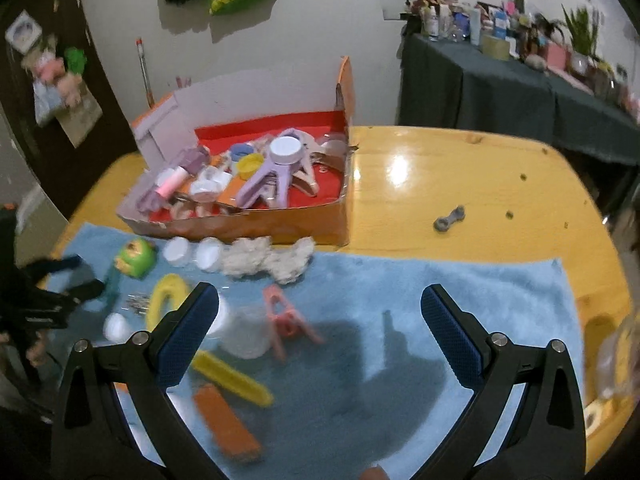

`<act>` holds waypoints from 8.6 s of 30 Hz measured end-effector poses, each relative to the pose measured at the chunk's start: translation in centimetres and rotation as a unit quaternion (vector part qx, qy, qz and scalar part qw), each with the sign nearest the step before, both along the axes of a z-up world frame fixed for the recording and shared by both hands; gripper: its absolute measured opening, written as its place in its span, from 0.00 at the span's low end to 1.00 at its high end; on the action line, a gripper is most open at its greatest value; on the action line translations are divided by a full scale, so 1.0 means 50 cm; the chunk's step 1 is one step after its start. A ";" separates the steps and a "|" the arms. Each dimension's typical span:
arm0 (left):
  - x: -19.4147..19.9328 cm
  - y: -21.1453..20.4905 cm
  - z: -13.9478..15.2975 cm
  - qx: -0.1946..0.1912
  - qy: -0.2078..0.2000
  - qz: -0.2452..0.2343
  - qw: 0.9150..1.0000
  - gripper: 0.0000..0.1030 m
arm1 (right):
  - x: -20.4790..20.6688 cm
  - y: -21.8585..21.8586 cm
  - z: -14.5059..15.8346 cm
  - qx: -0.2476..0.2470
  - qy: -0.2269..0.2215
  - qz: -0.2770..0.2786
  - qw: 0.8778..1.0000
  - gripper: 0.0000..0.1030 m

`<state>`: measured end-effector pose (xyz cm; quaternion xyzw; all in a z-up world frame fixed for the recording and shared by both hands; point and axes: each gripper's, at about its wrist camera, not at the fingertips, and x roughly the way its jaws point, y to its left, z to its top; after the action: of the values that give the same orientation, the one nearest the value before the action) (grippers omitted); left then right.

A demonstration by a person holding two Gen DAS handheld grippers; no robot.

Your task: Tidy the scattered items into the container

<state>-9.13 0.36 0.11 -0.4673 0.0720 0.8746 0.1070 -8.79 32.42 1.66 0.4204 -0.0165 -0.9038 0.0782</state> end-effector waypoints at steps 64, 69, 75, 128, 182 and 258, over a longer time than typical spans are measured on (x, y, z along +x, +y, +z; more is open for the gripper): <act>-0.029 -0.007 -0.034 0.005 -0.047 -0.052 0.998 0.82 | -0.061 -0.039 -0.095 0.112 -0.036 0.155 0.981 0.70; -0.026 0.000 -0.035 -0.004 -0.042 -0.069 0.997 0.81 | -0.054 -0.043 -0.097 0.109 -0.033 0.165 0.980 0.63; -0.020 0.003 -0.035 -0.002 -0.039 -0.091 0.995 0.80 | -0.043 -0.047 -0.096 0.114 -0.023 0.176 0.978 0.58; -0.002 0.027 -0.023 0.022 -0.035 -0.141 0.989 0.32 | -0.030 -0.042 -0.092 0.092 -0.013 0.188 0.978 0.39; 0.005 0.035 -0.023 0.006 -0.017 -0.135 0.991 0.28 | -0.007 -0.042 -0.089 0.082 -0.040 0.207 0.974 0.23; -0.013 0.039 -0.032 -0.048 -0.113 -0.158 0.980 0.64 | 0.016 -0.057 -0.079 0.167 -0.134 0.214 0.953 0.25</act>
<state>-9.79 2.30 -1.50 -0.5502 0.1744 0.7839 0.2287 -7.97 29.58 -2.26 0.5383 0.2147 -0.7912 0.1952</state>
